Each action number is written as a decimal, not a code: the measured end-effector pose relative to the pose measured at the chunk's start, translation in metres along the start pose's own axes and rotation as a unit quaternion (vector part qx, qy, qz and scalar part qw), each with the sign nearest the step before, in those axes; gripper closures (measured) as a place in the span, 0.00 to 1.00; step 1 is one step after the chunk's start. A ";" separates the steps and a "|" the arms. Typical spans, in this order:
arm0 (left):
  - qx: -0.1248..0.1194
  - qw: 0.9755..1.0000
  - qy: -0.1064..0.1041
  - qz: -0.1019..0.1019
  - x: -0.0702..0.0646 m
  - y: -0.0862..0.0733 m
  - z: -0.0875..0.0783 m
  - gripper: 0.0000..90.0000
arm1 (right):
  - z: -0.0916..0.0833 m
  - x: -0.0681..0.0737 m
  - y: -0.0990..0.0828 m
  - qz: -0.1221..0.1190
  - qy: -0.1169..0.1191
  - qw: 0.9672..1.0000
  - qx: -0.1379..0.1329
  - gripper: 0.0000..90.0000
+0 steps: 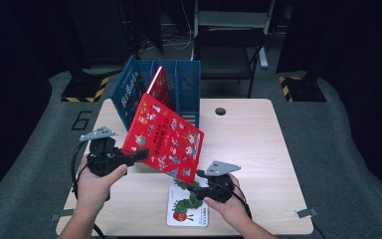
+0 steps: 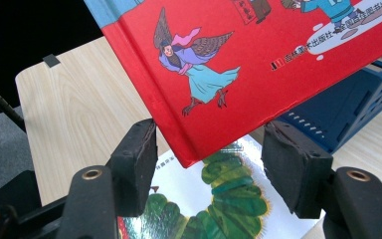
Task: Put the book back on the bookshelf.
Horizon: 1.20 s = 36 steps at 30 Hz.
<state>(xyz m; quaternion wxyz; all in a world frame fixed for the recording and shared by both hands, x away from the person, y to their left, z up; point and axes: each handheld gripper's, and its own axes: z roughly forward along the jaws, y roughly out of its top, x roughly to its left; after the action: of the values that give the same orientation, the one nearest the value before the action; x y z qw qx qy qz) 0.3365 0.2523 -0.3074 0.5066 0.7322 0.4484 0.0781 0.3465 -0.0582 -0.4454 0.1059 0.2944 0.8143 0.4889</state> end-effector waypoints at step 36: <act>-0.008 0.999 0.035 -0.010 0.021 0.019 -0.026 0.77 | 0.034 0.005 0.036 -0.017 0.010 1.000 0.001 0.43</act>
<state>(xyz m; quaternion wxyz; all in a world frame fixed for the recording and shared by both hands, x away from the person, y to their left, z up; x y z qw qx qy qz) 0.3449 0.2833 -0.2865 0.4973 0.7206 0.4723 0.1020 0.3713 -0.0175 -0.4312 0.1057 0.2754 0.8207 0.4893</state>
